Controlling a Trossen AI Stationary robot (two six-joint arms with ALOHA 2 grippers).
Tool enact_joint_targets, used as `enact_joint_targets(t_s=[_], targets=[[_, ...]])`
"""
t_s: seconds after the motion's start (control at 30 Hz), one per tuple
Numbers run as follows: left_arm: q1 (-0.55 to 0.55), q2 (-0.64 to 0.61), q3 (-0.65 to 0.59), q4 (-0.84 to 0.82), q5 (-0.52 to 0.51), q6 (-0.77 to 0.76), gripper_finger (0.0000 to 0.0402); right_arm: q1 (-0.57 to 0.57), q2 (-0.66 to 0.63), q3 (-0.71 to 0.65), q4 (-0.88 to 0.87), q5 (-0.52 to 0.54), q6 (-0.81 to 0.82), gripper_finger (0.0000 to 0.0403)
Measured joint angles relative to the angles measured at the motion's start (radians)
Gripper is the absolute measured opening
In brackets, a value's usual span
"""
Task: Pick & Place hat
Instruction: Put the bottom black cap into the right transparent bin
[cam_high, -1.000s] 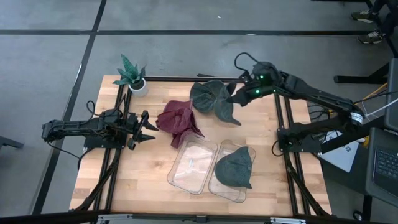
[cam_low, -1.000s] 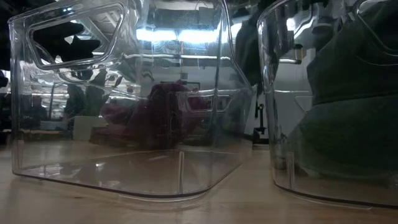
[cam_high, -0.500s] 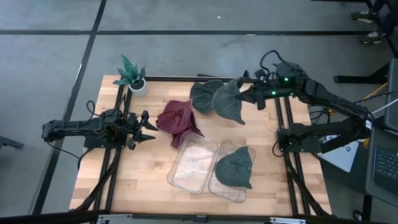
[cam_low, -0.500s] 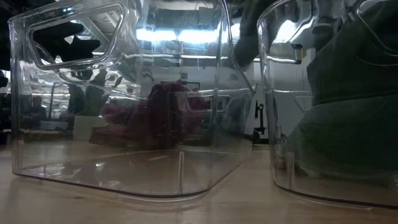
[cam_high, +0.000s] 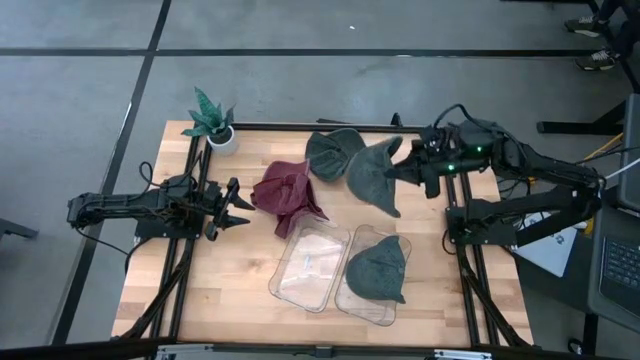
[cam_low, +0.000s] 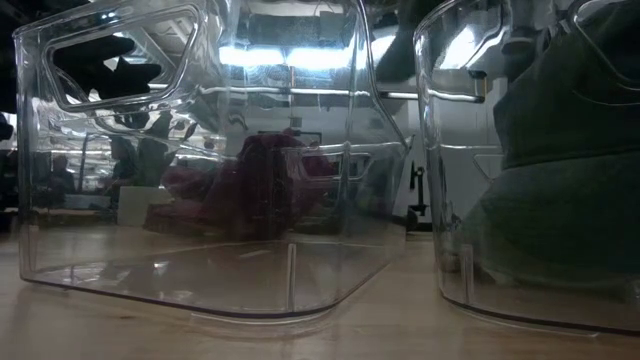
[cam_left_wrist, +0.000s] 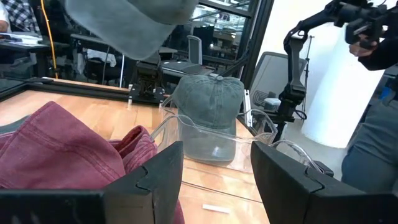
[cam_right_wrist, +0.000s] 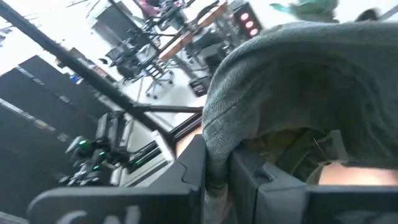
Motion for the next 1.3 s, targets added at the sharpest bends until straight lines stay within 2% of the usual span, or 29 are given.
enact_joint_targets(t_s=[0.2,0.7,0.9,1.3], targets=[[0.000,0.000,0.000,0.000,0.000,0.000,0.0184,0.163,0.001,0.000,0.005,0.037,0.105,0.0041],[0.000,0.000,0.000,0.000,0.000,0.000,0.0184,0.523,0.060,0.000,0.001,0.293,0.356,0.0042],[0.000,0.000,0.000,0.000,0.000,0.000,0.0184,0.617,0.138,0.000,0.015,0.375,0.513,0.0042],[0.000,0.000,0.000,0.000,0.000,0.000,0.0184,0.738,0.287,0.002,0.213,0.604,0.737,0.0042]])
